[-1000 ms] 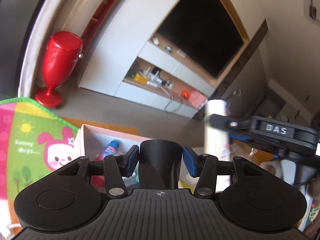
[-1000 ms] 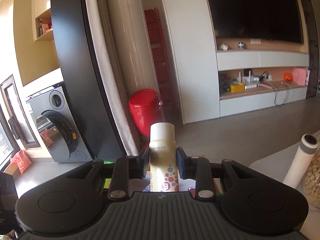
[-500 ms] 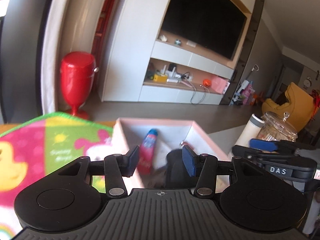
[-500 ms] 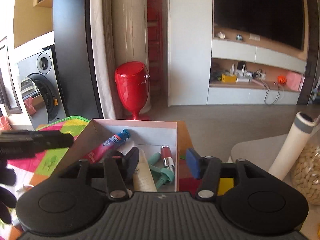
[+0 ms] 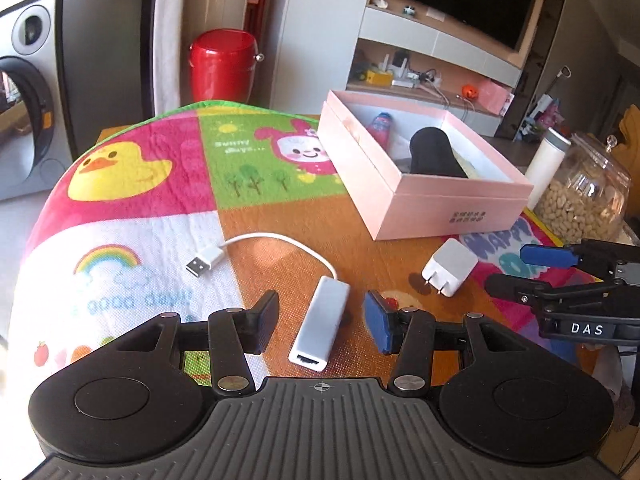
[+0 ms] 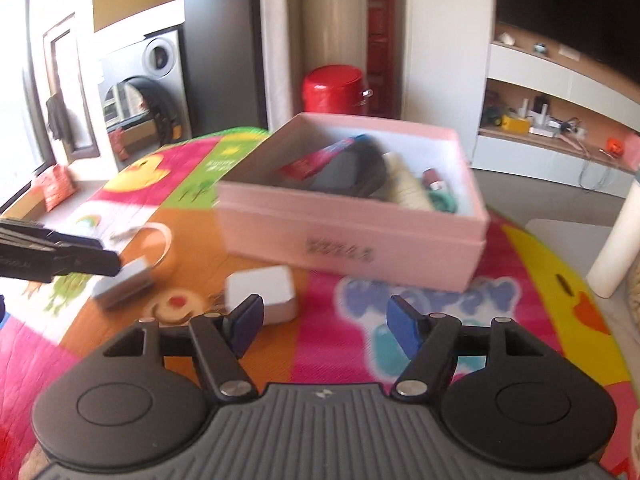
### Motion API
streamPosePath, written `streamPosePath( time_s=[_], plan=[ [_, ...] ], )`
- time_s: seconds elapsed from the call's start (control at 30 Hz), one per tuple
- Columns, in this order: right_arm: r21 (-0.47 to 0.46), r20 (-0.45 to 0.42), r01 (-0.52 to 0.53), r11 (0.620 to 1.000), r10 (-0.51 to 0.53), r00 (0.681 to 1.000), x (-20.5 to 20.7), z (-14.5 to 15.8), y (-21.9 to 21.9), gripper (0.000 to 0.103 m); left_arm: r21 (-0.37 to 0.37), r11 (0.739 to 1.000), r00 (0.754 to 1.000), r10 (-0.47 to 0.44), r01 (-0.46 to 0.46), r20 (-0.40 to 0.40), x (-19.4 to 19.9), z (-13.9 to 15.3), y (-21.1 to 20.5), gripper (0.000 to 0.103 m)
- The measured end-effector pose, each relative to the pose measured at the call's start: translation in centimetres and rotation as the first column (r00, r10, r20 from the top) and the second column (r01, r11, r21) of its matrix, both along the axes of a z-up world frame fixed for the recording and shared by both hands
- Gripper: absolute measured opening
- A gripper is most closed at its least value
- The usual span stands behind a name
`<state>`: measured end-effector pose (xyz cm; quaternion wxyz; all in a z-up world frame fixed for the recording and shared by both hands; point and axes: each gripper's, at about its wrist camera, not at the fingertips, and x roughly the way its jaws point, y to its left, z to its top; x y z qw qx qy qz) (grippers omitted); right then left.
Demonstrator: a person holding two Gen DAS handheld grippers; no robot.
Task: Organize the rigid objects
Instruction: 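Place the lotion tube into the pink box with the right gripper while the left places the black holder in, then grasp the white ethernet adapter with the left gripper while the right grasps the white plug cube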
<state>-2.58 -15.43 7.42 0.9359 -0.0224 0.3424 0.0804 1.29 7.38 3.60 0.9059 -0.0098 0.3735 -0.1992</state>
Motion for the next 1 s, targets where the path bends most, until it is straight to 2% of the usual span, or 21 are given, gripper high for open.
streamPosePath(
  time_s=[0.13,0.27,0.63,0.83,1.0],
  plan=[
    [-0.056,0.018,-0.047,0.997,0.048,0.999,-1.4,0.0,1.8,0.069,-0.015,1.000,1.000,-0.008,0.008,-0.030,-0.1,-0.7,-0.7,0.052],
    [-0.079,0.017,-0.064,0.995,0.066,0.998,-2.2,-0.3,2.2,0.069,0.020,1.000,0.999,0.009,-0.008,-0.050,0.0,-1.5,-1.5,0.051],
    [-0.055,-0.028,-0.095,0.994,0.094,0.995,-1.5,-1.7,2.7,0.069,0.111,0.994,1.000,0.014,-0.015,0.009,-0.7,-1.9,-3.1,0.051],
    [-0.069,-0.004,-0.118,0.991,0.118,0.993,-0.3,-1.6,3.7,0.069,0.098,0.995,0.999,0.029,-0.032,0.036,-1.1,-2.1,-2.9,0.051],
    [-0.052,-0.003,-0.097,0.994,0.097,0.995,2.3,-1.6,4.0,0.069,0.071,0.997,0.998,0.027,-0.032,0.061,-1.6,-2.5,-2.5,0.051]
  ],
)
